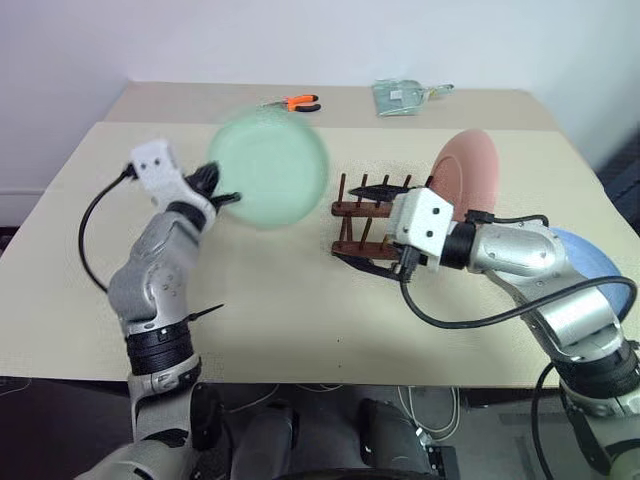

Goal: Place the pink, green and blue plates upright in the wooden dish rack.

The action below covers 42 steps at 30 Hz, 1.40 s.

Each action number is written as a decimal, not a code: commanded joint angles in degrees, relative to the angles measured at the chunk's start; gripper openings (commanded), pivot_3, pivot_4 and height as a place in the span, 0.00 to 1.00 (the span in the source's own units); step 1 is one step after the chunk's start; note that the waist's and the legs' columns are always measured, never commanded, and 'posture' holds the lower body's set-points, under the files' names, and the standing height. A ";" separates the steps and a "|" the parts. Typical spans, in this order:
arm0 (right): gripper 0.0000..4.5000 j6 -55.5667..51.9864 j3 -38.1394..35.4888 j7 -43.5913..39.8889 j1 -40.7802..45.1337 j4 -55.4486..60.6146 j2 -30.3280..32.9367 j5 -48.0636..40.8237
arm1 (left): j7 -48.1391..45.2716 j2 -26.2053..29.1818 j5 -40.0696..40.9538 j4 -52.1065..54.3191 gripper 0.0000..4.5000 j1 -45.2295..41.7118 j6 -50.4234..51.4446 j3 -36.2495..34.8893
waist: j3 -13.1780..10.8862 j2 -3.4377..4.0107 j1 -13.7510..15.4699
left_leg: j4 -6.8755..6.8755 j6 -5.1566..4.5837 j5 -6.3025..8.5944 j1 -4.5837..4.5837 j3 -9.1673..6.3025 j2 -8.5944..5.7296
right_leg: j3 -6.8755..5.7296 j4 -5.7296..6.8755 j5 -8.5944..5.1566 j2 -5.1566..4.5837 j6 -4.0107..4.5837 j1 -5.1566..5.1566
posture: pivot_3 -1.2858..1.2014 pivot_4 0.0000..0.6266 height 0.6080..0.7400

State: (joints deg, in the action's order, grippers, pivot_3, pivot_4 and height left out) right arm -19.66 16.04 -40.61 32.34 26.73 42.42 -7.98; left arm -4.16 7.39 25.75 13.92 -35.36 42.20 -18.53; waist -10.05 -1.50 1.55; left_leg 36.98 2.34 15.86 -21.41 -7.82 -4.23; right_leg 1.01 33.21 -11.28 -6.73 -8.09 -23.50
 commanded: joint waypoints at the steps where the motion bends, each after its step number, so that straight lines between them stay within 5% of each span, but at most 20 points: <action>1: 1.00 8.42 3.31 3.85 3.90 -5.38 -1.22 12.49 | -1.33 -1.23 4.93 6.08 0.01 -3.69 1.14 2.70 | -0.01 -0.01 -0.58 | 0.00 0.00 0.00 0.00 0.00 0.00 | 0.00 0.00 0.00 0.00 0.00 0.00 | 0.52 0.24 1.00; 3: 1.00 10.79 3.94 4.94 5.34 -8.81 -2.13 16.26 | -2.21 -0.55 5.56 7.71 0.01 -4.19 2.10 4.60 | -0.01 -0.01 -0.98 | -0.02 0.00 -0.01 0.00 -0.01 0.00 | 0.00 0.00 0.00 0.00 0.00 0.00 | 0.52 0.24 1.00; 6: 0.80 13.93 3.78 5.87 6.23 -11.91 -3.05 20.08 | -1.45 -0.84 8.38 8.77 0.00 -5.25 4.01 4.46 | -0.02 0.01 -1.30 | -0.02 0.00 -0.02 0.03 0.00 -0.01 | 0.04 0.01 0.00 0.01 0.00 -0.01 | 0.52 0.24 1.00; 11: 0.22 16.34 2.50 5.85 5.62 -12.92 -3.38 23.53 | -0.43 -0.07 10.53 9.08 0.00 -5.07 4.47 2.89 | -0.03 0.00 -1.27 | -0.02 0.01 -0.02 0.02 -0.02 0.00 | 0.05 0.02 0.00 0.03 0.01 -0.02 | 0.52 0.24 1.00; 13: 0.01 17.81 2.21 6.11 5.29 -13.23 -3.17 24.94 | 1.17 -1.20 12.50 7.73 0.16 -5.66 3.04 -0.06 | -0.04 -0.01 -1.18 | -0.01 0.01 -0.02 0.02 -0.02 -0.01 | 0.05 0.01 0.00 0.03 0.01 0.00 | 0.52 0.24 1.00; 18: 0.00 16.10 -2.92 6.74 3.40 -10.88 -6.54 19.09 | 6.35 -0.07 10.89 3.02 0.68 -7.95 -5.36 -7.03 | -0.06 -0.04 -0.85 | 0.01 0.02 -0.03 0.02 -0.06 -0.02 | 0.05 0.00 0.01 0.03 0.02 0.03 | 0.52 0.24 1.00; 23: 0.00 -6.36 -18.97 7.88 1.45 0.24 -17.45 -9.97 | -7.37 12.10 -0.47 1.84 0.68 3.62 -13.44 4.81 | -0.09 0.06 -1.62 | -0.17 0.21 -0.15 0.07 -0.03 0.03 | 0.18 0.04 0.03 0.13 0.08 -0.06 | 0.52 0.24 1.00; 29: 0.00 -28.90 -34.90 22.09 1.02 4.95 -24.88 -40.24 | -30.06 20.06 5.42 9.65 0.68 19.70 -9.74 19.11 | -0.15 0.17 -0.95 | -0.12 0.00 -0.02 0.01 -0.11 0.05 | 0.16 -0.02 -0.03 0.10 0.40 -0.04 | 0.52 0.24 1.00; 33: 0.00 -34.05 -37.29 29.15 -0.41 5.11 -25.18 -48.78 | -36.20 23.45 5.43 13.48 0.68 23.82 -8.83 25.24 | -0.31 0.47 -1.04 | -0.19 -0.01 -0.01 0.00 -0.07 0.10 | 0.15 0.00 -0.05 0.09 0.43 -0.14 | 0.52 0.24 1.00; 42: 0.00 -36.28 -37.12 38.49 -1.47 1.75 -23.52 -56.66 | -35.81 21.02 5.44 14.52 0.68 22.73 -8.50 26.80 | -0.24 0.71 -1.27 | -0.19 -0.03 -0.02 0.02 0.02 0.10 | 0.15 0.00 -0.06 0.10 0.44 -0.14 | 0.52 0.24 1.00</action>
State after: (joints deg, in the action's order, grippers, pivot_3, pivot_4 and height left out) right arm -55.87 -20.97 -3.14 30.72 28.17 18.09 -63.01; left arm -39.80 28.58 30.63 25.70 -11.93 33.71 8.21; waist -10.29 -0.79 0.29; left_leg 36.79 2.30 15.84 -21.40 -7.80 -4.13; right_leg 1.16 33.22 -11.34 -6.63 -7.64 -23.64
